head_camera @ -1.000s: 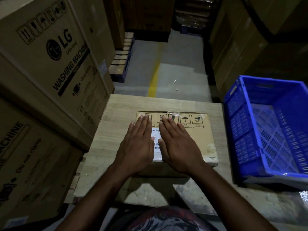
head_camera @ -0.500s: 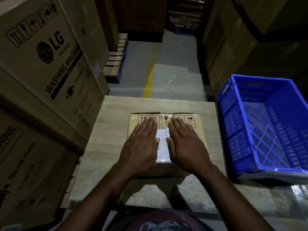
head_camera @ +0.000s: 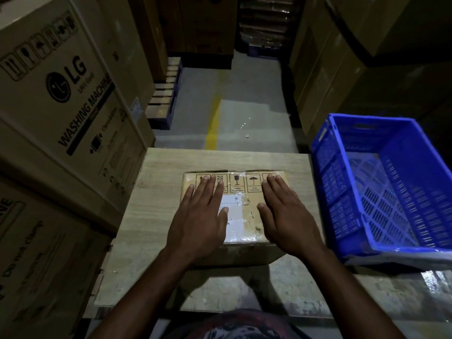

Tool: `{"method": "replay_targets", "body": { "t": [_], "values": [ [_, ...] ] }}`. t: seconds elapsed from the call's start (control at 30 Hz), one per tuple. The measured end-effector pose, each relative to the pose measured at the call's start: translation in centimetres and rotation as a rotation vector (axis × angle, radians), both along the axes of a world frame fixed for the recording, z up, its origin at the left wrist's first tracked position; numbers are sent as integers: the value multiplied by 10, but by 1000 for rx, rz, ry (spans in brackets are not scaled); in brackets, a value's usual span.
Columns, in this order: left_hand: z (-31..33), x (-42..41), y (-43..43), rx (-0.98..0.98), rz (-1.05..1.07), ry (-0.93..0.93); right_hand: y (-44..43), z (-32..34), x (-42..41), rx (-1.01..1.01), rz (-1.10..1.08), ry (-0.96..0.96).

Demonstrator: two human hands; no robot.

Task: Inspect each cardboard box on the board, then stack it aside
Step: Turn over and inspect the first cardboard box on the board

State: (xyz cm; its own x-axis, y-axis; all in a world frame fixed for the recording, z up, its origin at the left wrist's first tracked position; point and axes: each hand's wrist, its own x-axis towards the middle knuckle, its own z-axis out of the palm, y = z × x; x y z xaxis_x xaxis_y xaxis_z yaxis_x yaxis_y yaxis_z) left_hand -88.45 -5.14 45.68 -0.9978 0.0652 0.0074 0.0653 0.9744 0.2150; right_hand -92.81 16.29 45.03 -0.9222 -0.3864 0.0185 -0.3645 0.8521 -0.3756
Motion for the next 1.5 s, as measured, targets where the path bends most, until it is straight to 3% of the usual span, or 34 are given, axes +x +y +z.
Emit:
{"method": "replay_targets", "body": {
  "t": [0.1,0.23,0.33,0.43,0.63,0.93,1.07,1.17,1.3,1.4,1.5],
  "values": [
    [3,3,-2,39,42,20,7,-6,1,-298,-86,-24],
    [4,10,-8,235,272,35,25,-13,13,-945,-434,-379],
    [5,12,-12,433,381,37,28,-24,25,-1120,-540,-579],
    [6,11,-10,450,391,-15,21,-22,31,-1265,-555,-742],
    [2,12,-16,507,391,65,16,15,23,-1163,-416,-586],
    [-24,20,-8,549,335,-19,-16,39,20,-719,-292,-362],
    [24,22,9,693,143,95,-30,12,25,-449,-104,-360],
    [26,16,-3,620,131,176,-15,-23,12,-276,-117,-269],
    [-2,19,-32,501,170,251,19,-52,-15,-204,-326,-280],
    [-20,26,-47,579,160,297,18,-46,-16,-277,-256,-286],
    [-48,36,-59,608,124,275,12,-41,-11,-206,-253,-198]
  ]
}}
